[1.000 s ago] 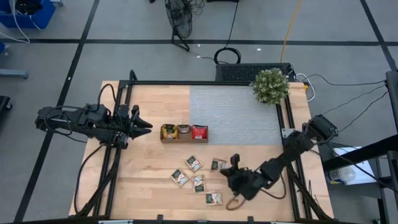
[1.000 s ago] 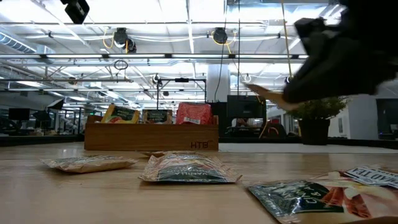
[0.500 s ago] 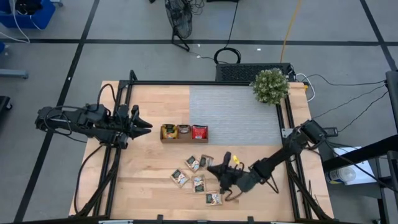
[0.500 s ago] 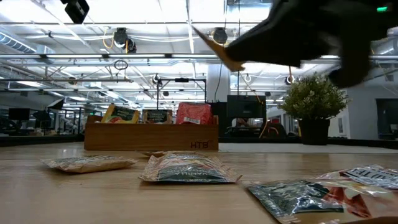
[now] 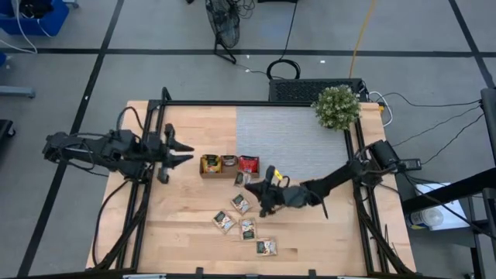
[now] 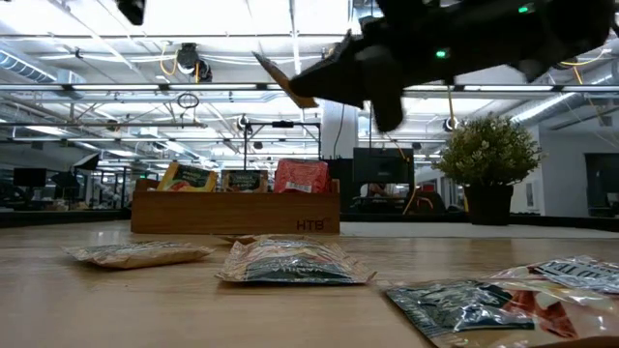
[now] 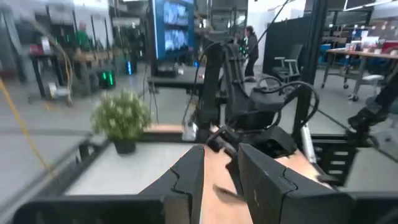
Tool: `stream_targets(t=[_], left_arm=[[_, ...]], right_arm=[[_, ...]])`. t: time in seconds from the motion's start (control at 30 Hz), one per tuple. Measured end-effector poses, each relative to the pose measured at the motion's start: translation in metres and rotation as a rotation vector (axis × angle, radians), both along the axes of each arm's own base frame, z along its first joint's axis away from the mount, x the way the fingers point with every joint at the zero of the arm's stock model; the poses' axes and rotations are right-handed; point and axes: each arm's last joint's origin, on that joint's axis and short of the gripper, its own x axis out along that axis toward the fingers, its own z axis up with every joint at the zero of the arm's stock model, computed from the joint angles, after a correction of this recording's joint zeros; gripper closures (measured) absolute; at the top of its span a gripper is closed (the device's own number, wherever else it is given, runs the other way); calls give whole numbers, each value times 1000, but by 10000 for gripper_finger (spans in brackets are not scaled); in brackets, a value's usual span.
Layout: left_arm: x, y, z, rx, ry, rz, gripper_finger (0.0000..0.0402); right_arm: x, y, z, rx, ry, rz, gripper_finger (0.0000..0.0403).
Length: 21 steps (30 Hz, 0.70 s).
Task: Pick & Place Tea
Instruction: Put the brown tea bag into the middle section of the wooden organizer
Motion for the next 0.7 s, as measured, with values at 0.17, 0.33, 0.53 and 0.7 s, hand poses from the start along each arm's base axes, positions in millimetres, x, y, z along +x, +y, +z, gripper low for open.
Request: stream_targets(t=[0.17, 0.33, 0.53, 0.7], left_arm=[[32, -5, -16, -47, -58, -9, 300], [61, -7, -37, -38, 41, 7, 300], [91, -4, -59, -174, 148, 68, 290], [113, -2, -63, -267, 187, 95, 235]], right_arm=[[10, -27, 8, -5, -67, 2, 403], [13, -41, 10, -13, -81, -33, 403], [14, -46, 9, -41, -69, -48, 403], [14, -46, 10, -42, -72, -49, 403]])
